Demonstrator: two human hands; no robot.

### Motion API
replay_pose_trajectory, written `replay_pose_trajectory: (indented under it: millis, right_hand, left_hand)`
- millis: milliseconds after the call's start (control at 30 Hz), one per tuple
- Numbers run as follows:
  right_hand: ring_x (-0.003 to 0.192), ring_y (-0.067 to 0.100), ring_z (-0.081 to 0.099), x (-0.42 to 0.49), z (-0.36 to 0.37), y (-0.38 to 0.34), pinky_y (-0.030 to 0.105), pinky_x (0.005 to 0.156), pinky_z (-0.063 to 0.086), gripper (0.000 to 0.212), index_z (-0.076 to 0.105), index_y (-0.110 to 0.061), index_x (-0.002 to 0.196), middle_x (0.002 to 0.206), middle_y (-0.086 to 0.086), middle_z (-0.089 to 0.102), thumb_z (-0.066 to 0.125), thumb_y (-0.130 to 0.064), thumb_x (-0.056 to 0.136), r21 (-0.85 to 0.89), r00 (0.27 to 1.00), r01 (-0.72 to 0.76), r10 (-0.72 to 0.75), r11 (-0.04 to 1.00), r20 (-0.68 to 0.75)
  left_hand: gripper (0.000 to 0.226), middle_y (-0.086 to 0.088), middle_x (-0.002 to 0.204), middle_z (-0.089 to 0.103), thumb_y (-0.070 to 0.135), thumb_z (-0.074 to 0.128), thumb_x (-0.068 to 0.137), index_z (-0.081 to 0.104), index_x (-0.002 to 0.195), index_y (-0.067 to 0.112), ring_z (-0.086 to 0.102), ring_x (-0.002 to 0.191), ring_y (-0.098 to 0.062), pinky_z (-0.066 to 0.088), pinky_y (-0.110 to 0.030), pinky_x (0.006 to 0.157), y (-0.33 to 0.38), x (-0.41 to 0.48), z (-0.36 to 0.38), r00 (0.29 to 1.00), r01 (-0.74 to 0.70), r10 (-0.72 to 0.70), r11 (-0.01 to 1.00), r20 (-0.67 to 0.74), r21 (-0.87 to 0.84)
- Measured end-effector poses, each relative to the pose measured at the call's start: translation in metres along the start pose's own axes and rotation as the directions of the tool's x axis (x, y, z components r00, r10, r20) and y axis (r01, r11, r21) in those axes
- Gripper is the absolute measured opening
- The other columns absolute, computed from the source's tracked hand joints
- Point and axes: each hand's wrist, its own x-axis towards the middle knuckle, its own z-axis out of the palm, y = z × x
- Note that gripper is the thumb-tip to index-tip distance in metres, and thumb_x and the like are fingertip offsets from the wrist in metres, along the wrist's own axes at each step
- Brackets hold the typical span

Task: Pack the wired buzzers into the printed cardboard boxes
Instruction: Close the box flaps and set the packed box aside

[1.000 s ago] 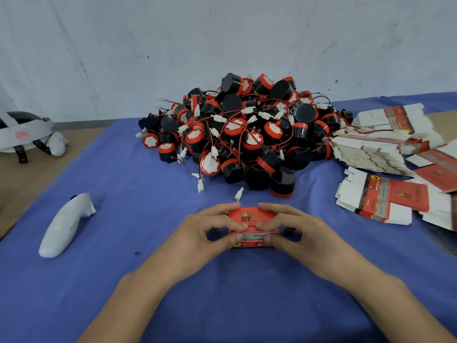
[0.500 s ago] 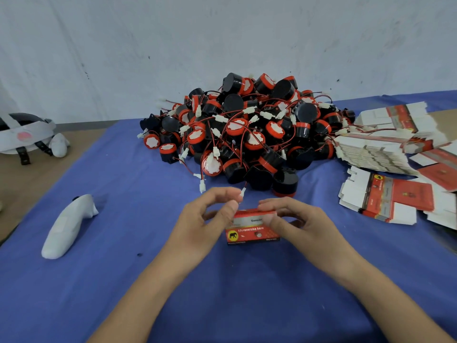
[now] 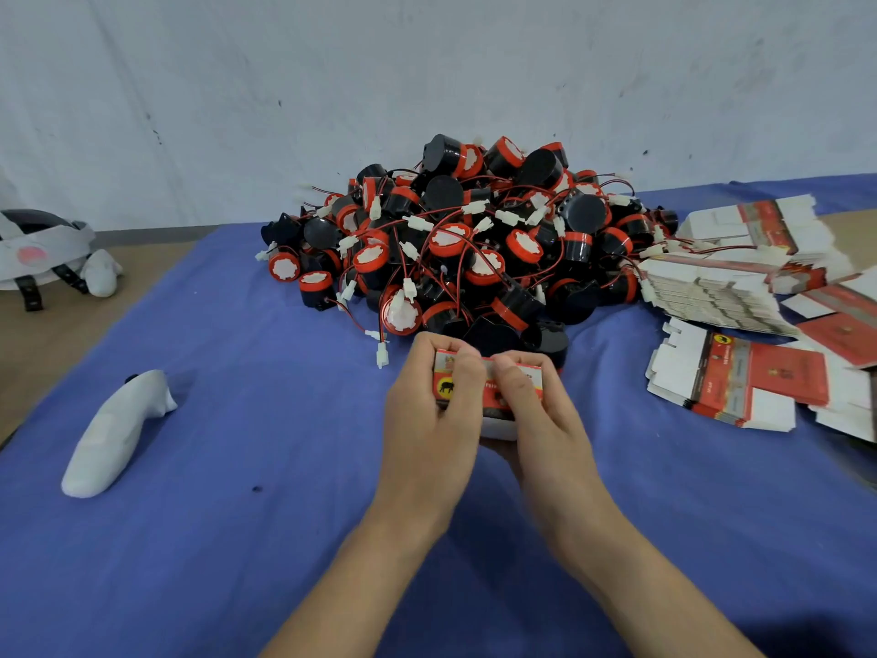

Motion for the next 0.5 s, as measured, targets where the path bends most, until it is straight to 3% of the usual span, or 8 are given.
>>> replay_pose_trajectory:
  millis: [200, 500]
  right_hand:
    - [0.072, 0.007, 0.068, 0.002, 0.005, -0.005, 0.018, 0.063, 0.054, 0.023, 0.061, -0.019, 0.083, 0.077, -0.003, 0.068, 0.055, -0.031, 0.102, 0.043, 0.99, 0.029, -0.023, 0.999, -0.136]
    - [0.074, 0.007, 0.065, 0.002, 0.003, -0.003, 0.022, 0.068, 0.054, 0.031, 0.06, -0.028, 0.075, 0.079, -0.004, 0.067, 0.052, -0.042, 0.101, 0.068, 0.986, 0.054, -0.042, 0.996, -0.161]
  left_hand:
    - [0.012, 0.011, 0.081, 0.069, 0.038, 0.053, 0.095, 0.056, 0.085, 0.031, 0.069, 0.074, -0.007, 0.055, -0.019, 0.058, 0.002, 0.0, 0.011, 0.998, -0.035, 0.036, 0.999, -0.049, 0.027]
    - [0.02, 0.012, 0.083, 0.069, 0.037, 0.045, 0.099, 0.055, 0.087, 0.024, 0.069, 0.077, -0.006, 0.053, -0.015, 0.059, 0.005, -0.002, 0.014, 0.998, -0.051, 0.05, 0.999, -0.03, -0.01]
